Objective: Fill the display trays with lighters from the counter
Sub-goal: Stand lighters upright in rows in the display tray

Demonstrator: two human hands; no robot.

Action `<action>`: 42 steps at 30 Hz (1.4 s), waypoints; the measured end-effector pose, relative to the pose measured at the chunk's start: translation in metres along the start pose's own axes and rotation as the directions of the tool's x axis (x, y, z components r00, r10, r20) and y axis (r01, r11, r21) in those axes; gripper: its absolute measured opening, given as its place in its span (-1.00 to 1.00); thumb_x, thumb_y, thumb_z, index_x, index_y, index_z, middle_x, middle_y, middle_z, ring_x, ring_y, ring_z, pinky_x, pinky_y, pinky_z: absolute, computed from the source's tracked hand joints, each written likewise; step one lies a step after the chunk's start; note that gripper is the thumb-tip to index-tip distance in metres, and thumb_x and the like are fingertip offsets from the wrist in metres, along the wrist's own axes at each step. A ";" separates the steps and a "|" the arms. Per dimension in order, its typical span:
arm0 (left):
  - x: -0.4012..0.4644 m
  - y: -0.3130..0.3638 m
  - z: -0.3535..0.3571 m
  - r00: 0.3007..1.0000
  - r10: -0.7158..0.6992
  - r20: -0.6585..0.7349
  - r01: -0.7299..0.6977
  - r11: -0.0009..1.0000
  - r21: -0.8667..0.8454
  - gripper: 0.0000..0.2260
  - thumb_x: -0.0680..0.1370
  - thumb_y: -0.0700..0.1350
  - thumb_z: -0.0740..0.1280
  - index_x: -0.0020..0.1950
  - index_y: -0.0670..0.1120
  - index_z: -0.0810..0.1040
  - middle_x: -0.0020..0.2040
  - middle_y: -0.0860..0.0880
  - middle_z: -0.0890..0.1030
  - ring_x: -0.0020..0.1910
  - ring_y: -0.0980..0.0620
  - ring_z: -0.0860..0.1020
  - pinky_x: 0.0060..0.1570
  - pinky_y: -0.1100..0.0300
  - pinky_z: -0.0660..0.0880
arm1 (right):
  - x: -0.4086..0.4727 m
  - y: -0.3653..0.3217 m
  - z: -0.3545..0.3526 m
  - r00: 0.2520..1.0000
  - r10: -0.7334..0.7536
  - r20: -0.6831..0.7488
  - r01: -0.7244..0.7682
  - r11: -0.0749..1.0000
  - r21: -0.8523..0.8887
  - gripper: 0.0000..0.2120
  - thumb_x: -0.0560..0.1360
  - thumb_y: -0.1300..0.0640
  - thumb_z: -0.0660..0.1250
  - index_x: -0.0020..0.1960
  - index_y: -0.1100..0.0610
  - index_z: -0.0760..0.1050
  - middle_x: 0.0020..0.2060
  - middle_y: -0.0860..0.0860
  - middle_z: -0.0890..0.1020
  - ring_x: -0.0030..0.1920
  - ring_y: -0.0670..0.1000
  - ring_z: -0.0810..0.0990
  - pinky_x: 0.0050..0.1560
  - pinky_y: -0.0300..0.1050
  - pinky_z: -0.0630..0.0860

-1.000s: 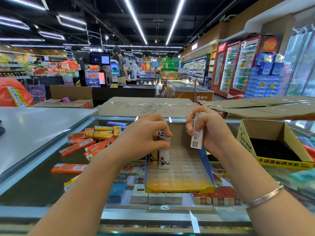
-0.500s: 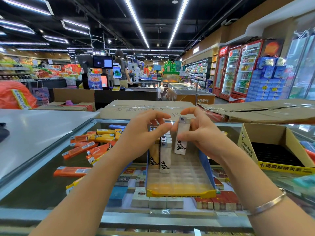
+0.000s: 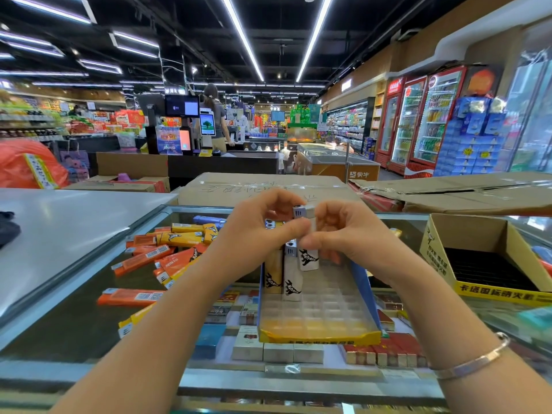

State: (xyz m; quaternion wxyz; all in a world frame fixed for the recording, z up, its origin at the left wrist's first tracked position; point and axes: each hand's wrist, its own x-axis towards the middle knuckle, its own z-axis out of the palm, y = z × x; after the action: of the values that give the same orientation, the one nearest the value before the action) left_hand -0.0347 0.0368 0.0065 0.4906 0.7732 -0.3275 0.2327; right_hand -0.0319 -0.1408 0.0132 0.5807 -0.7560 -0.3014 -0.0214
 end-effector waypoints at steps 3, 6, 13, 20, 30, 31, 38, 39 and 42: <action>0.001 0.001 -0.007 0.998 -0.040 0.041 0.046 0.985 -0.166 -0.83 0.37 -0.01 0.46 -0.08 0.16 0.57 -0.25 0.20 0.60 -0.22 0.25 0.58 -0.18 0.41 0.48 | 0.000 -0.003 -0.005 0.996 -0.021 -0.081 0.020 1.000 -0.019 -0.86 0.34 0.06 0.44 -0.21 0.11 0.55 -0.43 0.00 0.60 -0.47 -0.06 0.51 -0.48 -0.29 0.47; 0.002 0.000 -0.017 0.996 -0.050 0.075 0.063 0.982 -0.181 -0.77 0.32 0.03 0.44 -0.05 0.20 0.63 -0.27 0.17 0.58 -0.24 0.21 0.58 -0.19 0.40 0.49 | 0.003 0.003 -0.016 0.939 0.029 -0.343 -0.041 0.999 -0.028 -0.88 0.49 0.07 0.33 -0.16 0.10 0.55 -0.33 -0.04 0.61 -0.33 -0.11 0.53 -0.33 -0.30 0.50; -0.001 0.001 -0.016 0.982 -0.043 0.181 0.042 0.999 0.006 -0.81 0.39 -0.19 0.48 -0.15 0.10 0.60 -0.20 0.17 0.63 -0.24 0.25 0.57 -0.15 0.44 0.46 | 0.011 0.028 -0.027 0.844 0.279 -0.458 -0.380 0.914 -0.143 -0.92 0.50 0.24 0.32 -0.04 0.09 0.51 -0.20 -0.01 0.52 -0.20 -0.09 0.45 -0.27 -0.25 0.35; -0.002 -0.004 -0.015 0.959 -0.099 0.266 0.054 0.984 0.172 -0.78 0.36 -0.12 0.51 -0.20 0.14 0.53 -0.15 0.22 0.57 -0.08 0.28 0.49 -0.11 0.54 0.34 | 0.014 0.030 -0.024 0.844 0.277 -0.459 -0.393 0.902 -0.178 -0.92 0.52 0.21 0.29 -0.04 0.06 0.50 -0.22 -0.04 0.51 -0.22 -0.14 0.42 -0.32 -0.25 0.29; 0.000 -0.007 -0.017 0.936 -0.066 0.345 -0.048 0.949 0.312 -0.84 0.38 -0.04 0.48 -0.18 0.13 0.52 -0.15 0.21 0.48 0.00 0.27 0.37 -0.05 0.46 0.28 | 0.016 0.035 -0.026 0.849 0.267 -0.455 -0.389 0.899 -0.199 -0.88 0.53 0.22 0.27 -0.10 0.01 0.49 -0.20 -0.03 0.53 -0.21 -0.13 0.44 -0.32 -0.26 0.32; -0.001 -0.007 -0.016 0.932 -0.074 0.354 -0.049 0.944 0.325 -0.84 0.38 -0.03 0.48 -0.17 0.13 0.51 -0.15 0.22 0.46 0.02 0.27 0.36 -0.03 0.42 0.27 | 0.016 0.035 -0.026 0.849 0.266 -0.456 -0.389 0.900 -0.198 -0.87 0.53 0.22 0.27 -0.12 0.01 0.49 -0.20 -0.03 0.53 -0.21 -0.13 0.44 -0.32 -0.26 0.31; -0.001 -0.013 -0.014 0.923 -0.119 0.366 0.019 0.964 0.266 -0.88 0.40 0.02 0.45 -0.17 0.16 0.53 0.07 0.30 0.41 0.21 0.28 0.28 0.07 0.38 0.22 | 0.015 0.036 -0.028 0.852 0.271 -0.448 -0.385 0.905 -0.184 -0.84 0.54 0.24 0.25 -0.13 0.01 0.48 -0.19 -0.03 0.52 -0.20 -0.13 0.43 -0.35 -0.29 0.31; -0.001 -0.014 -0.014 0.934 -0.123 0.335 0.045 0.972 0.230 -0.92 0.42 0.06 0.44 -0.17 0.16 0.55 0.09 0.33 0.43 0.22 0.31 0.28 0.08 0.36 0.23 | 0.015 0.036 -0.028 0.851 0.281 -0.443 -0.391 0.903 -0.178 -0.83 0.54 0.26 0.24 -0.13 0.02 0.48 -0.20 -0.02 0.52 -0.21 -0.12 0.43 -0.39 -0.32 0.33; 0.003 -0.018 -0.011 0.974 -0.162 0.157 0.150 0.985 0.085 -0.93 0.48 0.12 0.33 -0.08 0.20 0.57 0.13 0.32 0.48 0.19 0.29 0.41 0.15 0.23 0.37 | 0.014 0.036 -0.030 0.846 0.311 -0.433 -0.410 0.898 -0.156 -0.79 0.54 0.30 0.18 -0.12 0.04 0.50 -0.20 0.01 0.53 -0.24 -0.07 0.46 -0.48 -0.35 0.40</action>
State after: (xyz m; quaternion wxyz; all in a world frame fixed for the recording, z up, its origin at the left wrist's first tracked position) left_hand -0.0197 0.0515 0.0017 0.4503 0.8304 -0.2963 0.1410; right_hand 0.0064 -0.1667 -0.0024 0.5260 -0.8442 -0.0238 -0.1008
